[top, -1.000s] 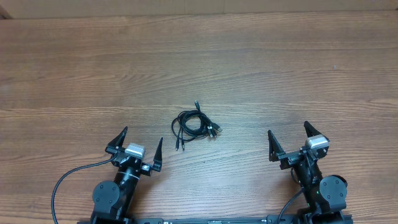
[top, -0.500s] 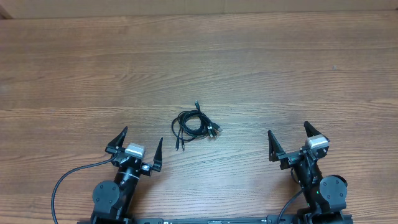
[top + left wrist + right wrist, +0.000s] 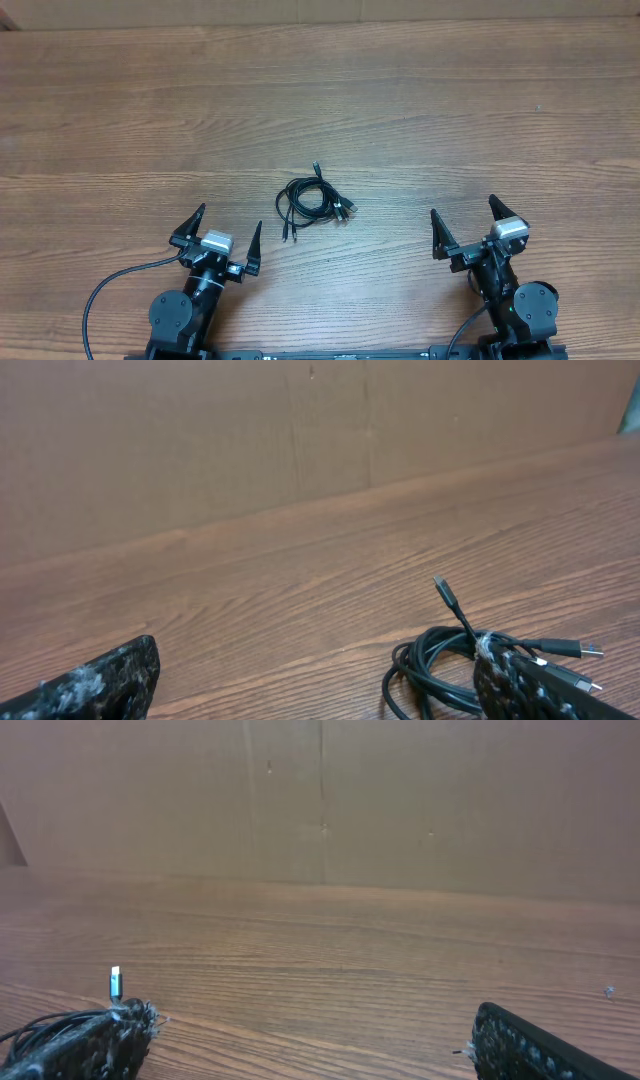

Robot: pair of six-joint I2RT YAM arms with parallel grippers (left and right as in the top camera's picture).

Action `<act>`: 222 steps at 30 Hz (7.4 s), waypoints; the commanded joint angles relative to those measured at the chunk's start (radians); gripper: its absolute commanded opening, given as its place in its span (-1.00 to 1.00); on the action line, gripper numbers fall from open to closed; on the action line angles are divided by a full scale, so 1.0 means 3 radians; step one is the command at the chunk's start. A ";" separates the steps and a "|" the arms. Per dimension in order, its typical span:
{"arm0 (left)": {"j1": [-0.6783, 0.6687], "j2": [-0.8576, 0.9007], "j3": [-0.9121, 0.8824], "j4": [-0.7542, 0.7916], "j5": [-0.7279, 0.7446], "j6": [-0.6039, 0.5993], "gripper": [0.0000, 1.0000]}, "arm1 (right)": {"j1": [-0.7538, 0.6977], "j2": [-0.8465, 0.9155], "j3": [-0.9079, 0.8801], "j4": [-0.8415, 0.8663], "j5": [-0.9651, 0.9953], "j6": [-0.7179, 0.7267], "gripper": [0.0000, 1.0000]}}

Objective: Untangle cables

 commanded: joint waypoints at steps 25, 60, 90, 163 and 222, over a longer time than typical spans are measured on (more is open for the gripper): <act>0.0019 -0.0028 -0.0013 -0.0008 0.0024 0.0036 0.99 | -0.0022 -0.0033 -0.0036 0.0017 -0.0019 -0.0014 1.00; 0.0017 -0.0022 0.0248 -0.0441 -0.0178 -0.0441 0.99 | -0.0022 -0.0033 -0.0036 0.0017 -0.0019 -0.0014 1.00; 0.0017 0.2302 0.2003 -0.1474 0.0106 -0.0665 0.99 | -0.0020 -0.0033 -0.0033 0.0018 -0.0050 0.0290 1.00; -0.0645 0.5666 0.2903 -0.0828 0.0223 -0.0900 -0.17 | -0.0022 0.2989 0.2650 -0.2174 -0.0806 0.0977 1.00; -0.1044 0.5444 0.3696 -0.1216 0.1722 -0.1048 -0.92 | 0.0805 0.3942 0.2647 -0.1946 -0.0675 0.1127 -0.51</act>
